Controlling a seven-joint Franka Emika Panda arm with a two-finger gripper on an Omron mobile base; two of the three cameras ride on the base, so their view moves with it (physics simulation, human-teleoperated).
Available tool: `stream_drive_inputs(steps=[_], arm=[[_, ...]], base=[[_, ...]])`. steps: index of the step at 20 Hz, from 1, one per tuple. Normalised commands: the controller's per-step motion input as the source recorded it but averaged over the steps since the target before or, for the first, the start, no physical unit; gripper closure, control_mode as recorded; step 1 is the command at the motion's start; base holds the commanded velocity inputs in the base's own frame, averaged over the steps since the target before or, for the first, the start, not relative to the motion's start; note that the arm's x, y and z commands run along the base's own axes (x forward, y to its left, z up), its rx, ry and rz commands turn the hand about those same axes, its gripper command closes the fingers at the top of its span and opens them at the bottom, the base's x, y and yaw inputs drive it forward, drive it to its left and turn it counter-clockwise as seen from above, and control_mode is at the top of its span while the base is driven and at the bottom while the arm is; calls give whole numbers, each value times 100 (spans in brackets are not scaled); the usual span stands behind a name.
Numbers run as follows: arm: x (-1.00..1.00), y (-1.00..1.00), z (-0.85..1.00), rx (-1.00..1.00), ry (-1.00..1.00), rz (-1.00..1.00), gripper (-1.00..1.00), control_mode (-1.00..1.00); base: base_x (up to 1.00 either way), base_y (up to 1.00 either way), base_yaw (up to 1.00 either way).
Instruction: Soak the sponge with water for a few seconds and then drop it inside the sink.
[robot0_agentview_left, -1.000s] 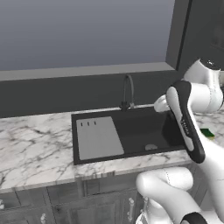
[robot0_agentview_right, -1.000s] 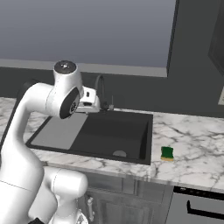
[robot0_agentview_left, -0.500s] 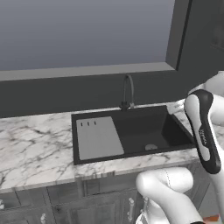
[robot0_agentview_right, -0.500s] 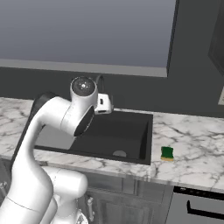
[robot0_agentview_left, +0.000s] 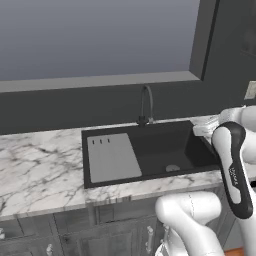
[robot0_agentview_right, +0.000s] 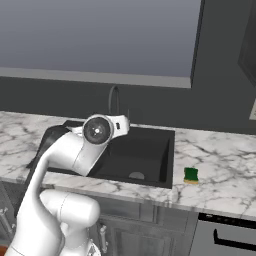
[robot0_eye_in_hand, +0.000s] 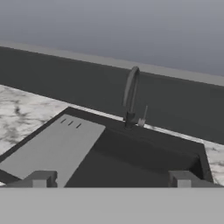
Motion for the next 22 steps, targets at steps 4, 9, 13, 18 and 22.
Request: stream_drive_inputs(steps=[4,9,13,18,22], arm=[[29,0,0,0,-23,0,-100,-100],[28,0,0,0,-16,0,-100,-100],[4,0,7,0,-3,0,-100,-100],[0,-1,13,3,0,0,-100,-100],[0,-11,8,4,0,0,-100,-100]], base=[[0,0,0],[0,0,0],[0,0,0],[0,0,0],[0,0,0]])
